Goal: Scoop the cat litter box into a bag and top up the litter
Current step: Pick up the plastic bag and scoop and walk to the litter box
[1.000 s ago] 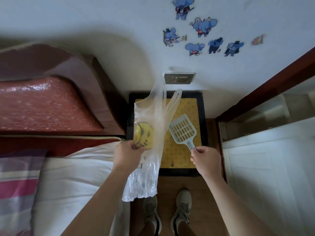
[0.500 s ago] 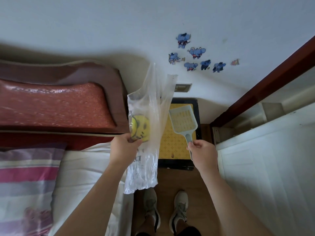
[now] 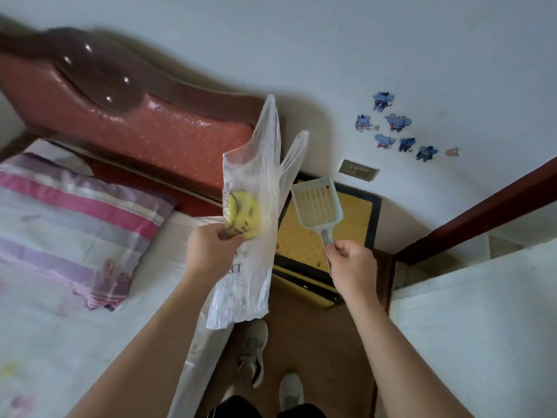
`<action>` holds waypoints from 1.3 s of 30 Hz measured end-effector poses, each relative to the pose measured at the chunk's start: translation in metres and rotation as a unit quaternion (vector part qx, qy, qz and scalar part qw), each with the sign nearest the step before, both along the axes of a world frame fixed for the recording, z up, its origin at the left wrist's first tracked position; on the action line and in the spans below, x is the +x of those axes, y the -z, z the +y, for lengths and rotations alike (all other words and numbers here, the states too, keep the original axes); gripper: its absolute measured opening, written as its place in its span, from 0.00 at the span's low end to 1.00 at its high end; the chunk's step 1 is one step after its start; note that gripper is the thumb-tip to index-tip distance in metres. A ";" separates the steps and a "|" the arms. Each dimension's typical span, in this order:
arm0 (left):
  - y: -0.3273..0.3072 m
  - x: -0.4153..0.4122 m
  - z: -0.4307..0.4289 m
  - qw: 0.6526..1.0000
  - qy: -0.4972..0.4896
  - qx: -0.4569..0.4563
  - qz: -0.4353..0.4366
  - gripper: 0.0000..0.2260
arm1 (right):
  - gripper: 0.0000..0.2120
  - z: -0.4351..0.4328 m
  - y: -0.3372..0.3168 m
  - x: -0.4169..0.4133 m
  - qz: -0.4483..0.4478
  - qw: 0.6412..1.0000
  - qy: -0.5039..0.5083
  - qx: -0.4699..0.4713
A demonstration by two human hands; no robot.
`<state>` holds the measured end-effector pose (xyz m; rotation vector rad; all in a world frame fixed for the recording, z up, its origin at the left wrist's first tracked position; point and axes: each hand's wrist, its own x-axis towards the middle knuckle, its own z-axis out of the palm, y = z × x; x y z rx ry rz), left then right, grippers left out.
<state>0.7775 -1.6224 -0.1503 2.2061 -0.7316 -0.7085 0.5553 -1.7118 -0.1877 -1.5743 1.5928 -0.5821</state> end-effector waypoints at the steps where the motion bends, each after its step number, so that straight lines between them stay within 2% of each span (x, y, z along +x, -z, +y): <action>1: -0.003 -0.001 0.014 1.000 -0.020 -0.001 0.001 0.06 | 0.07 0.006 -0.002 0.002 0.005 1.000 -0.014 0.000; 11: -0.051 0.009 0.177 0.980 -0.197 -0.030 -0.026 0.07 | 0.09 0.096 -0.048 0.053 0.005 0.986 -0.166 -0.022; 22: -0.086 0.031 0.424 0.918 -0.390 -0.060 -0.042 0.09 | 0.05 0.271 -0.100 0.152 -0.044 0.938 -0.340 -0.050; 31: -0.090 0.015 0.651 0.838 -0.535 -0.087 -0.068 0.10 | 0.04 0.486 -0.120 0.222 -0.104 0.871 -0.480 -0.019; 35: -0.096 -0.003 0.738 0.784 -0.608 -0.089 -0.083 0.09 | 0.09 0.573 -0.124 0.254 -0.114 0.823 -0.556 -0.010; 39: -0.100 -0.027 0.812 0.716 -0.683 -0.117 -0.087 0.07 | 0.08 0.663 -0.127 0.279 -0.123 0.764 -0.633 0.021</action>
